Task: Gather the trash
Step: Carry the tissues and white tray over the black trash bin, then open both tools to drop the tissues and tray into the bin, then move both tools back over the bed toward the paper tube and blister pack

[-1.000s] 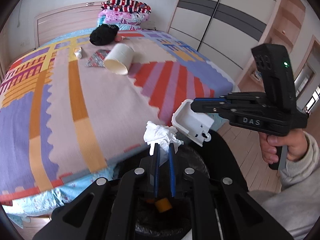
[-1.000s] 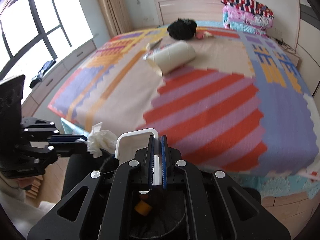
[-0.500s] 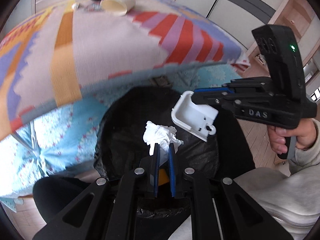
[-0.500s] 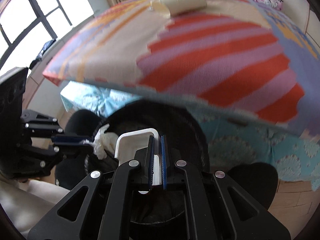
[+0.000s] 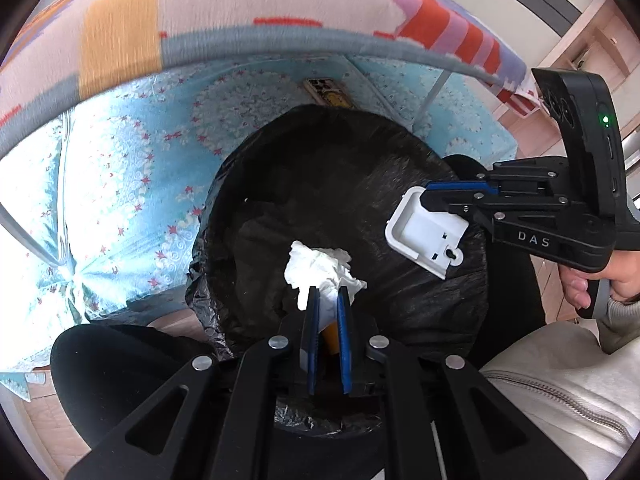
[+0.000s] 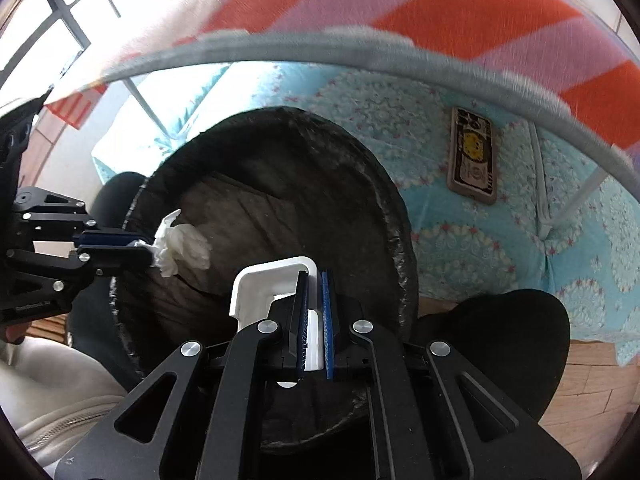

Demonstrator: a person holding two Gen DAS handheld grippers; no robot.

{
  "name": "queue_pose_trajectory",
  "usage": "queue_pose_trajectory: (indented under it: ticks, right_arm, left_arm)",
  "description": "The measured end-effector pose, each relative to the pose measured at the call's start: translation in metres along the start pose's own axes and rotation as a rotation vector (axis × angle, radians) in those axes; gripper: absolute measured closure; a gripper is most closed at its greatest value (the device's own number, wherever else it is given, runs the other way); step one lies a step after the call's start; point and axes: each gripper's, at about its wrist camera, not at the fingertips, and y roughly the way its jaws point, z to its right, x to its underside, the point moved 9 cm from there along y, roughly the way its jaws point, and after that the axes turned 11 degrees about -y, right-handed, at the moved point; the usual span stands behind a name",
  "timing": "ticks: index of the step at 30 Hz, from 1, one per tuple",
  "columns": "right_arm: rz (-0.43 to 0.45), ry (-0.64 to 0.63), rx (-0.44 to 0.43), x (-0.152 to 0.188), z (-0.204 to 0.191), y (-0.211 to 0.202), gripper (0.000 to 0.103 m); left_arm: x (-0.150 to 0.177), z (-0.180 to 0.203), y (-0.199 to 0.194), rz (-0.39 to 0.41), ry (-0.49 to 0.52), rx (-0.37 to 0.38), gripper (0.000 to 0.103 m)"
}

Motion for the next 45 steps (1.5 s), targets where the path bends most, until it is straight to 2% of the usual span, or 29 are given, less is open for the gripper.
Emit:
queue_pose_trajectory:
  ticks: [8, 9, 10, 12, 19, 20, 22, 24, 25, 36, 45]
  right_arm:
    - [-0.018, -0.011, 0.026, 0.004, 0.002, 0.006, 0.094]
    - [-0.017, -0.01, 0.028, 0.003, 0.002, 0.005, 0.089]
    - [-0.015, -0.009, 0.032, 0.002, 0.003, 0.005, 0.077]
    - [-0.001, -0.015, 0.05, 0.0, 0.003, 0.001, 0.064]
    - [0.024, -0.023, 0.043, -0.004, 0.0, -0.007, 0.064]
    - [0.029, -0.024, 0.043, -0.005, 0.0, -0.008, 0.064]
    - [0.039, -0.027, 0.042, -0.008, -0.002, -0.012, 0.064]
    - [0.051, -0.03, 0.041, -0.01, -0.004, -0.016, 0.064]
    - [0.057, -0.033, 0.041, -0.011, -0.005, -0.018, 0.064]
    - [0.106, -0.048, 0.038, -0.022, -0.005, -0.038, 0.064]
    - [0.182, -0.078, 0.036, -0.04, -0.01, -0.071, 0.064]
  left_arm:
    - [0.0, -0.001, 0.007, -0.004, -0.022, -0.005, 0.094]
    - [0.0, -0.001, 0.007, -0.005, -0.024, -0.006, 0.094]
    - [-0.001, -0.002, 0.008, -0.006, -0.027, -0.007, 0.094]
    - [-0.001, -0.002, 0.007, -0.008, -0.03, -0.008, 0.093]
    - [-0.005, 0.003, 0.005, -0.007, -0.035, -0.003, 0.093]
    - [-0.006, 0.003, 0.004, -0.006, -0.034, -0.003, 0.09]
    - [-0.008, 0.004, 0.0, 0.005, -0.031, 0.0, 0.08]
    - [-0.009, 0.004, -0.004, 0.019, -0.028, 0.001, 0.058]
    - [-0.011, 0.005, -0.007, 0.031, -0.024, -0.001, 0.055]
    - [-0.022, 0.012, -0.041, 0.112, 0.016, 0.016, 0.054]
    - [-0.045, 0.015, -0.076, 0.202, 0.044, 0.011, 0.054]
